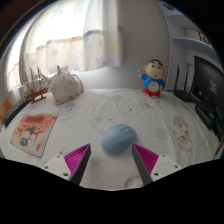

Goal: Arrange mouse

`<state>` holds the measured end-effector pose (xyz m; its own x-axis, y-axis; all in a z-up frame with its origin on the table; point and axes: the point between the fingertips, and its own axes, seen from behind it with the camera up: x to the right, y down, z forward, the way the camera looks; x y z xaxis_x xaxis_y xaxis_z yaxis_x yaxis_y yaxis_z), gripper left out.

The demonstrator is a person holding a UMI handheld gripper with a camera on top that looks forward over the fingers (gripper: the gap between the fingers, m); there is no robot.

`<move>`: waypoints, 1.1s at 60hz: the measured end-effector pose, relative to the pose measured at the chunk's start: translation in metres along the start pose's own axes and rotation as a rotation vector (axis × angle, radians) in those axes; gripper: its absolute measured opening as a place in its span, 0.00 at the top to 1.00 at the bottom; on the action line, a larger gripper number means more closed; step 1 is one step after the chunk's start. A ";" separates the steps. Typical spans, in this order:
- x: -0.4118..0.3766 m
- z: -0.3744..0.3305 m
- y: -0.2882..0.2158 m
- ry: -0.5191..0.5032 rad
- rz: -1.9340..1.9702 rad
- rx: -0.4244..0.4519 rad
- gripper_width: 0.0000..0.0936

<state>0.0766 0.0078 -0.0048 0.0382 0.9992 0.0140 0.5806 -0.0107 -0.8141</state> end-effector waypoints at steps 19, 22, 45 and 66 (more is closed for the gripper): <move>-0.003 0.054 -0.026 -0.030 0.010 -0.032 0.08; -0.006 0.060 -0.030 -0.037 0.012 -0.034 0.08; 0.008 0.077 -0.048 0.027 0.001 -0.074 0.54; -0.182 0.002 -0.129 -0.158 -0.024 -0.003 0.58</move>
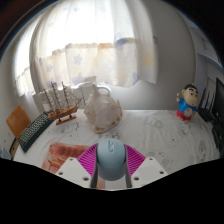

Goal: Arrange mouse

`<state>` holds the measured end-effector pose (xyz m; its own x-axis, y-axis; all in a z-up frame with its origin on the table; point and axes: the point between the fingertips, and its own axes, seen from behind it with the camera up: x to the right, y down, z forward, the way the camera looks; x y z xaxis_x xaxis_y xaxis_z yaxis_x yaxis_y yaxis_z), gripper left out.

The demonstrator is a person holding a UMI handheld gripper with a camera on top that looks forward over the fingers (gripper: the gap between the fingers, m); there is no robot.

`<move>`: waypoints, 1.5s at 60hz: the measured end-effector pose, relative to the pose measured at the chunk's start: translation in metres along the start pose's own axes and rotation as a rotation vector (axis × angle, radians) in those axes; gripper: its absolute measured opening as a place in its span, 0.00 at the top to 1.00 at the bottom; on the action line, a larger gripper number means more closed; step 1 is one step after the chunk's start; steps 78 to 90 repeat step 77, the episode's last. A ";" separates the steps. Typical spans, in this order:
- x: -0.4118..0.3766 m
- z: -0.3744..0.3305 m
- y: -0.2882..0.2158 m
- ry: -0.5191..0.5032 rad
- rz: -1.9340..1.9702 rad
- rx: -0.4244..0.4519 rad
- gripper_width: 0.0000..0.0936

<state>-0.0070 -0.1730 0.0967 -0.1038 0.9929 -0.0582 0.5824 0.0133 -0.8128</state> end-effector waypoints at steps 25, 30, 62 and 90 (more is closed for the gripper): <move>-0.145 0.047 0.105 -0.023 -0.073 -0.135 0.18; -0.133 0.025 0.095 0.018 -0.117 -0.160 0.11; -0.063 -0.206 0.044 0.158 -0.051 -0.194 0.09; -0.045 -0.205 0.045 0.160 -0.013 -0.195 0.09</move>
